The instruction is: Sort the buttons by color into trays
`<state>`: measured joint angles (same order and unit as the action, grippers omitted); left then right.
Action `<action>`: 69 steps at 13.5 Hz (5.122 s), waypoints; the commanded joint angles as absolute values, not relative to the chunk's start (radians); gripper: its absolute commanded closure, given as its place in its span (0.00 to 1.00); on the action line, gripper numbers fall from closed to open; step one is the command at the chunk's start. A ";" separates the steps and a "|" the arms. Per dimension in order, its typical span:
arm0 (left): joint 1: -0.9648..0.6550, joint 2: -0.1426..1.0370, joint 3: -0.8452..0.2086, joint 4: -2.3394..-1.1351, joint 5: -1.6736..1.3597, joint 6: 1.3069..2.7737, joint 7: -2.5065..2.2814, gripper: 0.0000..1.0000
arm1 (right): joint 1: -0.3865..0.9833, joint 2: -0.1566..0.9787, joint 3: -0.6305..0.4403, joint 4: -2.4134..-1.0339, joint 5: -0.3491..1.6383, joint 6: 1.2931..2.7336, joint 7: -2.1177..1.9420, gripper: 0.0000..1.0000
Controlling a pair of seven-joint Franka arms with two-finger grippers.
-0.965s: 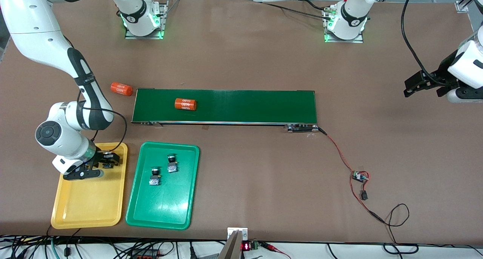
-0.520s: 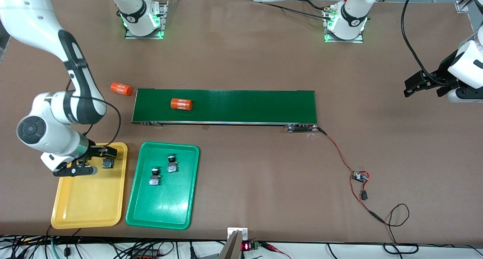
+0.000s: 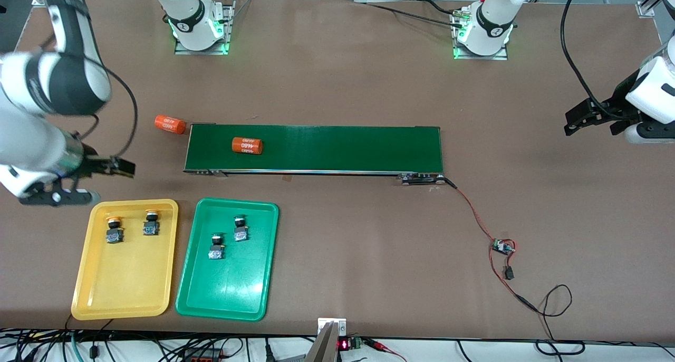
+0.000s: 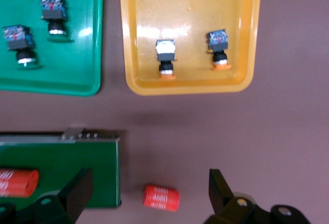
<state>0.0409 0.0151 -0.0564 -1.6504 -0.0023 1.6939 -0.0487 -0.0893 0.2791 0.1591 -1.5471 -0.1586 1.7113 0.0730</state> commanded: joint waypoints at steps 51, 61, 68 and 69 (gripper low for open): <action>0.048 0.000 -0.058 -1.655 0.015 1.672 -0.032 0.00 | -0.009 -0.021 0.020 -1.681 -0.045 1.493 0.040 0.00; 0.048 -0.002 -0.058 -1.655 0.015 1.674 -0.032 0.00 | -0.008 -0.021 0.021 -1.681 -0.044 1.493 0.034 0.00; 0.041 -0.005 -0.074 -1.654 0.015 1.663 -0.038 0.00 | -0.012 -0.020 0.021 -1.681 -0.043 1.493 0.023 0.00; 0.044 -0.005 -0.072 -1.654 0.015 1.661 -0.038 0.00 | -0.012 -0.020 0.020 -1.683 -0.044 1.493 0.023 0.00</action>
